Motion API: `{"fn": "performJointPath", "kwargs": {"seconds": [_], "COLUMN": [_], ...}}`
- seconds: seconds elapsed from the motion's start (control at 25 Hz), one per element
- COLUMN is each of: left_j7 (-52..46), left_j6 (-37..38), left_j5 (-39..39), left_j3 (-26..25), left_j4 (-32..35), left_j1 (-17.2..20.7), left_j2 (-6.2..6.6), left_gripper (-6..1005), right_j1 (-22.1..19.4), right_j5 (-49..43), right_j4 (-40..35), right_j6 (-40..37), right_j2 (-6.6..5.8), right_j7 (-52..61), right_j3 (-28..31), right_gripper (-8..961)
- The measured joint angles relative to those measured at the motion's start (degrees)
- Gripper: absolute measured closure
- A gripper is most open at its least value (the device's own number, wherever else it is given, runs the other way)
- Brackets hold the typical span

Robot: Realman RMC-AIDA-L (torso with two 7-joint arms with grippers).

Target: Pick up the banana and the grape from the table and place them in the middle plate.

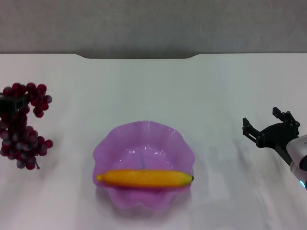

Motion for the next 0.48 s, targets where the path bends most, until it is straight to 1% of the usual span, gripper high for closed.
{"fn": "performJointPath", "kwargs": {"seconds": [0.04, 0.2, 0.24, 0.28, 0.48], "left_j7": [0.71, 1.72, 1.73, 1.73, 2.63], "left_j6": [-2.46, -8.55, -11.91, -11.91, -19.57], "left_j5": [-0.81, -1.61, -1.62, -1.62, -3.52], "left_j3": [-0.76, -2.22, -2.71, -2.71, -3.2], "left_j4": [1.66, 5.83, 8.38, 8.38, 15.23], "left_j1": [-0.09, -0.65, -1.31, -1.31, -2.52], "left_j2": [0.05, 0.07, 0.07, 0.07, 0.03], "left_gripper": [679, 679, 679, 680, 681], "right_j1": [0.02, 0.12, 0.12, 0.13, 0.25], "right_j5": [0.0, -0.03, -0.04, -0.03, 0.0], "right_j4": [0.0, 0.0, 0.0, 0.0, -0.06], "right_j6": [0.01, 0.18, 0.19, 0.19, 0.28], "right_j2": [0.0, 0.0, 0.0, 0.0, 0.0], "right_j7": [0.0, 0.0, 0.0, 0.0, 0.0], "right_j3": [0.0, 0.0, 0.0, 0.01, 0.0], "right_gripper": [47, 47, 47, 47, 47]}}
